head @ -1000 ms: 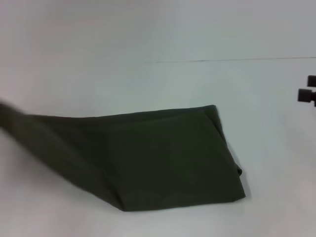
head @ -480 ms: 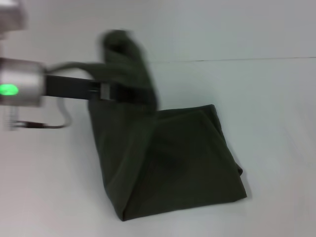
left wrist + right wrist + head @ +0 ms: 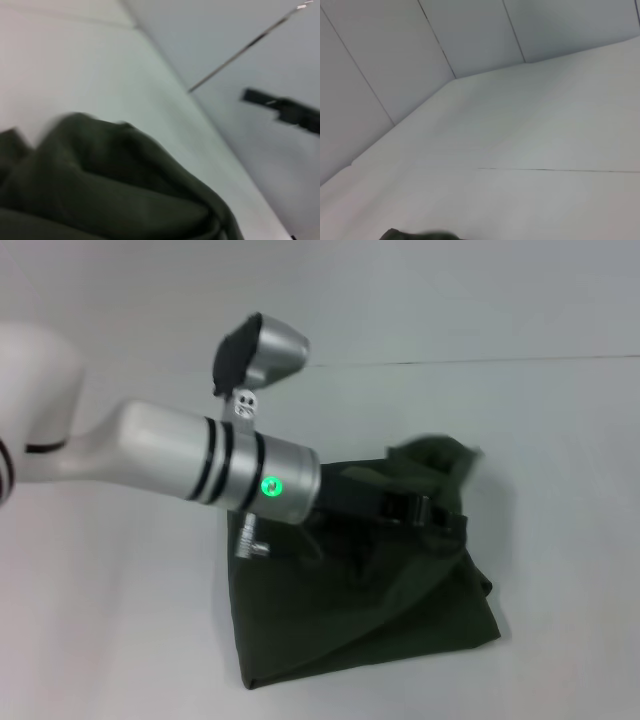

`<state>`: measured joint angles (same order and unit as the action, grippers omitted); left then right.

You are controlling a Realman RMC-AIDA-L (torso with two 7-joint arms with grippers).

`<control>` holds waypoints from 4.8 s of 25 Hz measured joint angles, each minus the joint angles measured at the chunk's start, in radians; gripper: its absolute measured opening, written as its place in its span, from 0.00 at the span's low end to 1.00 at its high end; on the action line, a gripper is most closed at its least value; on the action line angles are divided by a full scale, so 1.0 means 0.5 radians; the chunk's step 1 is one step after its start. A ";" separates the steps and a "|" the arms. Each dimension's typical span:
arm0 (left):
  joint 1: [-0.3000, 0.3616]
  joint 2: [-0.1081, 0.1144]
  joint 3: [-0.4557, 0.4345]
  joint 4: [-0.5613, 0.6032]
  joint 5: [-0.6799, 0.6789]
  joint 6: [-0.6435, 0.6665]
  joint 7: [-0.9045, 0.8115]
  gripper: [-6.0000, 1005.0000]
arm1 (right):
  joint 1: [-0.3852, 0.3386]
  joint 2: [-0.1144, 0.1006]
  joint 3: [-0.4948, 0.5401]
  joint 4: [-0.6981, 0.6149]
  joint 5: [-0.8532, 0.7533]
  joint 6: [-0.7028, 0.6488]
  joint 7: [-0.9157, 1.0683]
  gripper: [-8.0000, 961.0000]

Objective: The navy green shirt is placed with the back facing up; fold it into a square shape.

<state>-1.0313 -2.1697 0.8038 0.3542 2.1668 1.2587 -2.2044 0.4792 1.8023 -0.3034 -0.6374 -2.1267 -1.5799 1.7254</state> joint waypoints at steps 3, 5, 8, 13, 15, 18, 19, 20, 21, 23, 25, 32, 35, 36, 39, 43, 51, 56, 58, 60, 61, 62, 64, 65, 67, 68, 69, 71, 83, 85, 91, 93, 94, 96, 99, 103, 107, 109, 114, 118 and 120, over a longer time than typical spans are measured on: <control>-0.026 -0.010 0.005 -0.098 -0.122 -0.012 0.048 0.11 | 0.008 -0.004 -0.007 0.004 -0.002 0.008 0.006 0.95; -0.025 -0.010 0.005 -0.115 -0.262 0.070 0.116 0.17 | 0.011 -0.004 -0.008 0.005 -0.002 0.013 0.007 0.95; -0.005 0.004 -0.003 -0.045 -0.454 0.247 0.216 0.26 | 0.013 -0.004 -0.011 0.005 -0.002 0.022 0.007 0.95; 0.144 0.021 -0.007 0.318 -0.715 0.594 0.382 0.40 | 0.027 0.002 -0.032 0.005 -0.005 0.017 0.029 0.95; 0.210 0.045 -0.006 0.386 -0.750 0.659 0.461 0.48 | 0.036 0.010 -0.050 0.006 -0.005 0.012 0.047 0.95; 0.295 0.100 0.002 0.386 -0.742 0.663 0.510 0.60 | 0.057 0.028 -0.106 0.007 -0.005 0.009 0.075 0.95; 0.327 0.120 0.007 0.379 -0.737 0.663 0.518 0.64 | 0.068 0.033 -0.135 0.008 -0.005 0.007 0.085 0.95; 0.357 0.140 0.010 0.374 -0.733 0.664 0.526 0.68 | 0.087 0.039 -0.171 0.008 -0.005 0.004 0.100 0.95; 0.400 0.164 0.013 0.369 -0.728 0.670 0.540 0.73 | 0.101 0.043 -0.201 0.008 -0.005 0.002 0.110 0.95; 0.469 0.206 0.020 0.372 -0.718 0.702 0.571 0.81 | 0.142 0.054 -0.282 0.008 -0.005 -0.016 0.125 0.95; 0.530 0.244 0.041 0.373 -0.706 0.725 0.599 0.87 | 0.191 0.064 -0.372 0.008 -0.005 -0.039 0.130 0.95; 0.649 0.304 0.100 0.389 -0.580 0.725 0.691 0.91 | 0.443 0.114 -0.738 -0.006 -0.006 -0.002 0.121 0.95; 0.653 0.314 0.106 0.391 -0.531 0.726 0.723 0.91 | 0.559 0.136 -0.922 -0.012 -0.018 0.050 0.135 0.95; 0.653 0.315 0.108 0.391 -0.521 0.729 0.744 0.91 | 0.600 0.142 -0.974 -0.014 -0.035 0.068 0.143 0.95; 0.680 0.317 0.111 0.383 -0.511 0.724 0.843 0.91 | 0.724 0.174 -1.085 -0.016 -0.155 0.102 0.184 0.95; 0.744 0.310 0.112 0.374 -0.506 0.681 0.924 0.91 | 0.877 0.242 -1.162 -0.018 -0.381 0.139 0.237 0.95; 0.778 0.309 0.100 0.372 -0.505 0.663 0.952 0.91 | 1.031 0.394 -1.311 -0.034 -0.751 0.308 0.277 0.95; 0.780 0.308 0.096 0.371 -0.505 0.660 0.947 0.91 | 1.047 0.479 -1.422 -0.101 -0.846 0.406 0.282 0.95; 0.780 0.306 0.096 0.371 -0.505 0.658 0.943 0.91 | 1.050 0.506 -1.444 -0.127 -0.883 0.445 0.286 0.95; 0.781 0.305 0.095 0.371 -0.509 0.658 0.942 0.91 | 1.056 0.536 -1.476 -0.141 -0.925 0.500 0.292 0.95; 0.781 0.304 0.095 0.371 -0.512 0.658 0.942 0.91 | 1.057 0.546 -1.495 -0.144 -0.940 0.525 0.294 0.95; 0.782 0.303 0.095 0.370 -0.513 0.657 0.942 0.91 | 1.057 0.556 -1.522 -0.145 -0.956 0.553 0.298 0.95; 0.783 0.302 0.095 0.368 -0.513 0.649 0.941 0.91 | 1.057 0.567 -1.581 -0.144 -0.973 0.605 0.313 0.95; 0.787 0.302 0.095 0.367 -0.513 0.641 0.941 0.91 | 1.058 0.569 -1.621 -0.141 -0.976 0.635 0.324 0.95; 0.794 0.302 0.095 0.366 -0.513 0.632 0.940 0.91 | 1.054 0.572 -1.679 -0.135 -0.975 0.679 0.338 0.95; 0.799 0.302 0.095 0.366 -0.513 0.627 0.940 0.91 | 1.052 0.573 -1.705 -0.133 -0.973 0.701 0.343 0.94; 0.802 0.302 0.094 0.366 -0.513 0.622 0.940 0.91 | 1.051 0.575 -1.719 -0.131 -0.973 0.716 0.345 0.93; 0.806 0.302 0.091 0.365 -0.514 0.617 0.939 0.91 | 1.051 0.580 -1.747 -0.127 -0.972 0.747 0.346 0.91; 0.808 0.299 0.076 0.365 -0.518 0.612 0.942 0.90 | 1.036 0.589 -1.941 -0.121 -0.962 0.887 0.406 0.45; 0.808 0.299 0.075 0.365 -0.519 0.612 0.942 0.90 | 1.032 0.589 -1.944 -0.121 -0.962 0.890 0.406 0.41; 0.808 0.299 0.074 0.365 -0.520 0.612 0.946 0.90 | 1.000 0.575 -1.927 -0.148 -0.919 0.855 0.389 0.27; 0.808 0.299 0.073 0.365 -0.520 0.615 0.950 0.90 | 0.997 0.569 -1.927 -0.149 -0.901 0.824 0.378 0.20; 0.808 0.299 0.072 0.365 -0.521 0.615 0.951 0.90 | 0.996 0.569 -1.927 -0.149 -0.900 0.816 0.377 0.16; 0.808 0.299 0.071 0.365 -0.522 0.616 0.951 0.90 | 0.990 0.569 -1.918 -0.149 -0.898 0.809 0.377 0.08; 0.808 0.299 0.070 0.366 -0.523 0.616 0.953 0.90 | 0.970 0.562 -1.755 -0.208 -0.887 0.757 0.376 0.04; 0.806 0.299 0.070 0.370 -0.524 0.625 0.954 0.90 | 0.916 0.540 -1.573 -0.326 -0.886 0.670 0.396 0.02; 0.799 0.299 0.071 0.374 -0.523 0.628 0.954 0.90 | 0.844 0.481 -1.424 -0.382 -0.902 0.637 0.529 0.02; 0.795 0.299 0.070 0.374 -0.524 0.629 0.954 0.90 | 0.800 0.455 -1.394 -0.382 -0.917 0.649 0.620 0.04; 0.787 0.299 0.071 0.376 -0.523 0.629 0.954 0.90 | 0.703 0.420 -1.290 -0.380 -0.940 0.690 0.733 0.09; 0.778 0.299 0.081 0.375 -0.518 0.654 0.949 0.90 | 0.654 0.411 -1.120 -0.376 -0.920 0.813 0.780 0.14; 0.776 0.299 0.086 0.376 -0.514 0.692 0.945 0.90 | 0.648 0.402 -1.015 -0.383 -0.836 0.824 0.771 0.16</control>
<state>-0.6433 -2.0200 0.8466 0.5423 1.9098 1.6047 -1.7317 0.8031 2.0034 -0.8109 -0.8289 -2.5447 -1.1681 2.1111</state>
